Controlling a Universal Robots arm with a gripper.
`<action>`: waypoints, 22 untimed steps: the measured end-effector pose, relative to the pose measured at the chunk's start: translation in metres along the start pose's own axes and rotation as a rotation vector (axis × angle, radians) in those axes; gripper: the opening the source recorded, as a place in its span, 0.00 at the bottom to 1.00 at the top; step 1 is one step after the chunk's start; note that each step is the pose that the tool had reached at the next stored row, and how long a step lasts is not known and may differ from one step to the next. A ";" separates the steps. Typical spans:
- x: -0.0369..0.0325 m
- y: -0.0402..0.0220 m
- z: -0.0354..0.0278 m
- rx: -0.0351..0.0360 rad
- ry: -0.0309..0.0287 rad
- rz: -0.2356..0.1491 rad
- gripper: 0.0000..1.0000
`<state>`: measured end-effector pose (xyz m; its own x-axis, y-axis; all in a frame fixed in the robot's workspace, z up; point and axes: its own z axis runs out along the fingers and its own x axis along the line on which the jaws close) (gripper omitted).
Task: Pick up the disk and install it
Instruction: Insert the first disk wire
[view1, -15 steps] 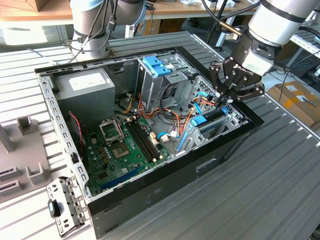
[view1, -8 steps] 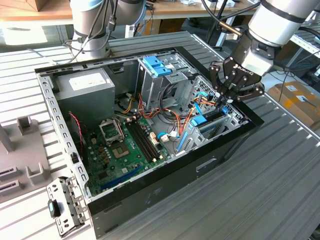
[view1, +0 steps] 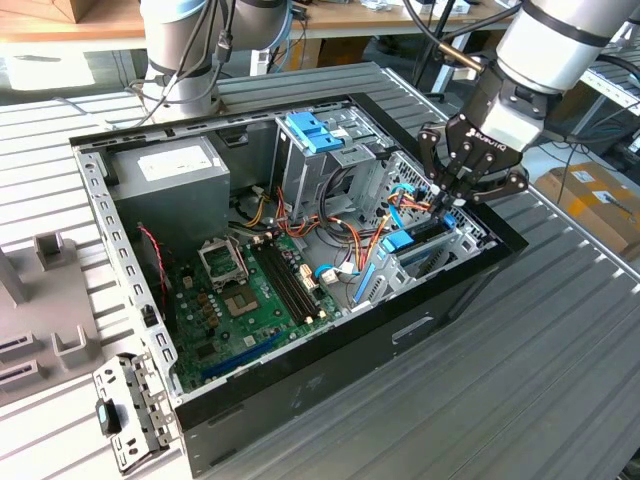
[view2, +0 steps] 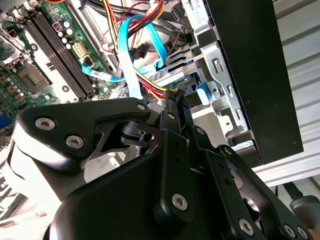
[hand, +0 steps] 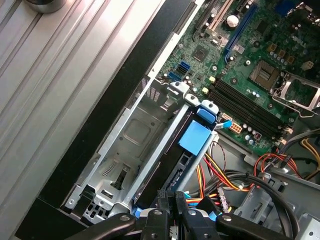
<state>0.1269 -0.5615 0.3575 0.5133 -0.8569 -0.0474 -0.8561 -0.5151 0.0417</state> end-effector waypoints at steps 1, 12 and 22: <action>0.0000 0.0000 0.0000 0.0003 -0.0002 0.005 0.16; 0.0000 0.0000 0.0004 0.0029 -0.0025 0.062 0.16; 0.0001 -0.0001 0.0009 0.0055 -0.0048 0.117 0.16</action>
<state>0.1269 -0.5615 0.3567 0.4098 -0.9109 -0.0473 -0.9104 -0.4117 0.0417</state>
